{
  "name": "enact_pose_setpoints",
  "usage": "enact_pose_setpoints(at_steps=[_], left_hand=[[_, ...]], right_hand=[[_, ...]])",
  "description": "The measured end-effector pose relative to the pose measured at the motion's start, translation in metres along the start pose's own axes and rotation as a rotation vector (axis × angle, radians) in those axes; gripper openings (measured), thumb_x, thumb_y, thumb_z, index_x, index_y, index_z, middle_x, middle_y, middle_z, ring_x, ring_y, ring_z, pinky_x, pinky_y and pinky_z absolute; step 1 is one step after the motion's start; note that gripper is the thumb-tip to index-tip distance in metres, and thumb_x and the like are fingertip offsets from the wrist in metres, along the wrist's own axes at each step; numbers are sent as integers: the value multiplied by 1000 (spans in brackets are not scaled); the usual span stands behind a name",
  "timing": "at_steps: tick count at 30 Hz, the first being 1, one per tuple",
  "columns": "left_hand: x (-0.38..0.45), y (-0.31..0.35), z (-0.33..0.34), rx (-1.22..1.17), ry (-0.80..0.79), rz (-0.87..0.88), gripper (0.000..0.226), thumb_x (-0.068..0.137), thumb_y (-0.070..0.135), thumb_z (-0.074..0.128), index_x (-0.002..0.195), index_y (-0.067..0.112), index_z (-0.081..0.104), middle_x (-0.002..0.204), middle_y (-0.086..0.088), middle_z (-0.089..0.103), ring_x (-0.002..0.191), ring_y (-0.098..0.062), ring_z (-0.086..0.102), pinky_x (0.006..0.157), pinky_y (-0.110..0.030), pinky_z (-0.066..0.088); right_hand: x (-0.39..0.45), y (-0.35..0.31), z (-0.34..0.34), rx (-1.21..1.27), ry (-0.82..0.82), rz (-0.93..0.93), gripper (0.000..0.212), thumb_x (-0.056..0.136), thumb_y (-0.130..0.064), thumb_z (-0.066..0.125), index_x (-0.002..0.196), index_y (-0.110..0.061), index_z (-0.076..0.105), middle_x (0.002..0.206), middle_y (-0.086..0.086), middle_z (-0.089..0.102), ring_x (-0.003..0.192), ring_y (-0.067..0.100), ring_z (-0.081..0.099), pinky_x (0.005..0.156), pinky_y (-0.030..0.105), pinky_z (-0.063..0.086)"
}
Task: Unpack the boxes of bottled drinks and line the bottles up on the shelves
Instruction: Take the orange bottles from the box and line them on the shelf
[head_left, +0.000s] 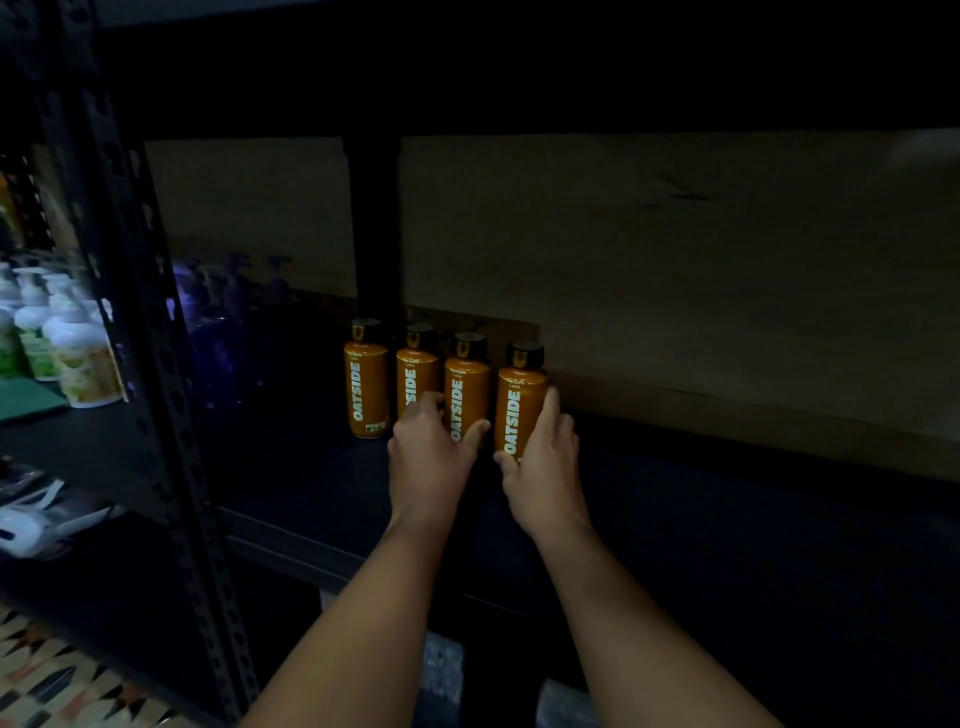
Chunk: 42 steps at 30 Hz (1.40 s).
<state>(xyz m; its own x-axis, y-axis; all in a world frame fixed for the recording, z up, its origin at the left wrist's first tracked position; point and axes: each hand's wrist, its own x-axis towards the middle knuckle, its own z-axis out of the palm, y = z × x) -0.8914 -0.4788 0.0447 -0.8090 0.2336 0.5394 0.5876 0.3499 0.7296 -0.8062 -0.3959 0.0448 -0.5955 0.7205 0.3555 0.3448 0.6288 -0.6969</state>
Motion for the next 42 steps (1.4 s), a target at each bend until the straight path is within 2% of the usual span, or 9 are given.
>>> enact_pose_setpoints(at_steps=[16, 26, 33, 36, 39, 41, 42], left_hand=[[2, -7, 2, -16, 1, 3, 65, 73, 27, 91, 129, 16, 59, 125, -3, 65, 114, -16, 64, 93, -34, 57], [1, -6, 2, -29, -7, -3, 64, 73, 28, 91, 127, 16, 59, 124, -2, 65, 114, -16, 64, 90, -29, 54], [-1, -6, 0, 92, 32, 18, 73, 71, 46, 89, 128, 19, 53, 126, -1, 54, 115, -19, 57, 90, -39, 57], [-6, 0, -7, 45, 75, 24, 63, 77, 49, 84, 123, 22, 50, 113, 3, 52, 102, -13, 56, 81, -34, 55], [-18, 5, -18, -74, 69, 86, 38, 86, 38, 78, 111, 23, 54, 88, 7, 56, 77, -7, 57, 69, -25, 53], [-30, 8, -26, -150, 40, 141, 25, 89, 30, 77, 101, 22, 57, 72, 5, 58, 65, -8, 58, 61, -17, 48], [-39, 11, -31, -194, 33, 141, 22, 89, 28, 77, 96, 21, 58, 68, 4, 58, 62, -9, 58, 59, -14, 46]], right_hand=[[3, -4, 1, -63, 2, 43, 102, 93, -22, 70, 159, -25, -9, 157, 5, 23, 144, 24, 29, 112, 42, 38], [2, -3, 0, -33, -6, 31, 102, 93, -21, 69, 159, -24, -8, 157, 5, 23, 144, 24, 29, 113, 43, 37], [-4, -3, -6, 60, -43, 72, 109, 91, -20, 73, 159, -26, -12, 162, 3, 16, 147, 25, 28, 114, 43, 36], [-15, 1, -17, 104, -43, 120, 111, 91, -14, 73, 159, -25, -14, 162, 4, 16, 147, 24, 29, 114, 38, 35], [-36, 8, -33, 165, -50, 155, 112, 89, -11, 75, 160, -27, -10, 160, 5, 24, 142, 22, 39, 113, 36, 41], [-56, 13, -47, 195, -44, 149, 108, 88, -13, 76, 161, -28, -3, 152, 3, 33, 131, 17, 49, 107, 32, 47], [-68, 14, -56, 202, -44, 137, 105, 89, -15, 76, 161, -27, 1, 145, 1, 39, 121, 12, 53, 100, 24, 50]])
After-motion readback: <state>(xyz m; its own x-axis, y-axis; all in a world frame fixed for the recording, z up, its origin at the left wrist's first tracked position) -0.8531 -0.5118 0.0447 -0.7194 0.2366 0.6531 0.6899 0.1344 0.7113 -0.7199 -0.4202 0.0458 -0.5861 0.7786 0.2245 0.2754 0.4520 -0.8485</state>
